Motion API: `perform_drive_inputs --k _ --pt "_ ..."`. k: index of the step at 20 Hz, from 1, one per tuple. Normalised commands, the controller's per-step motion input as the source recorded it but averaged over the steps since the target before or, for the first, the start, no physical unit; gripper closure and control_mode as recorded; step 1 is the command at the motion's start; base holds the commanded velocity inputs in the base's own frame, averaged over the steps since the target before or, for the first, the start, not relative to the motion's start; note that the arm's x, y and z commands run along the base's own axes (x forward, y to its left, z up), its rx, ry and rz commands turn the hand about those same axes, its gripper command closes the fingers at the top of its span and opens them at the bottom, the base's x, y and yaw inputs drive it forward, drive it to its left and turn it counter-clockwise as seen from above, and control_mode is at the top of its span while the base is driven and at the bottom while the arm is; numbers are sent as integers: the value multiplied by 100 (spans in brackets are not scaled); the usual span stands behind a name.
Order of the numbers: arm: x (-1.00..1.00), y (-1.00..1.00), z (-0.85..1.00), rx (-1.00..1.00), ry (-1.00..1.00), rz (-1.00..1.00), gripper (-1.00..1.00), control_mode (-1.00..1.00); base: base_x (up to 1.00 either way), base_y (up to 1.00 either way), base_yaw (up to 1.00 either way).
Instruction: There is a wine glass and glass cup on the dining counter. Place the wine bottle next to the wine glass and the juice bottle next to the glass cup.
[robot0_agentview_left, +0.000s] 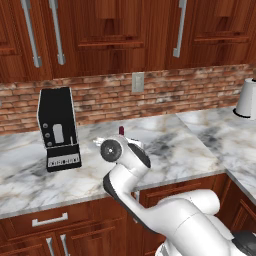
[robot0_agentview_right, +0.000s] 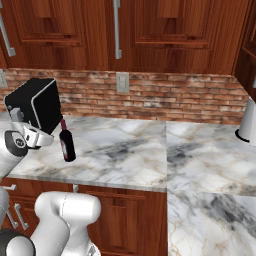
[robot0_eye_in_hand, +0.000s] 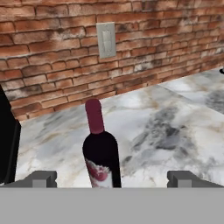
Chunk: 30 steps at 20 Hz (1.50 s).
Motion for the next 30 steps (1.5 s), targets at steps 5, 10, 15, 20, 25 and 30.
perform_drive_inputs --k 5,10,15,20,25,30 --pt "16 -1 -6 -3 -10 -1 -100 -100 0 0 0" --pt "14 0 -8 -1 -8 -3 -100 -100 0 0 0" --pt "13 0 -3 0 -1 -2 -100 -100 0 0 0" --pt "14 0 -5 0 -5 -2 -100 -100 0 0 0" --pt "18 -1 -8 0 -2 -2 -100 -100 0 0 0" --pt "21 0 -16 -1 -4 -1 -100 -100 0 0 0"
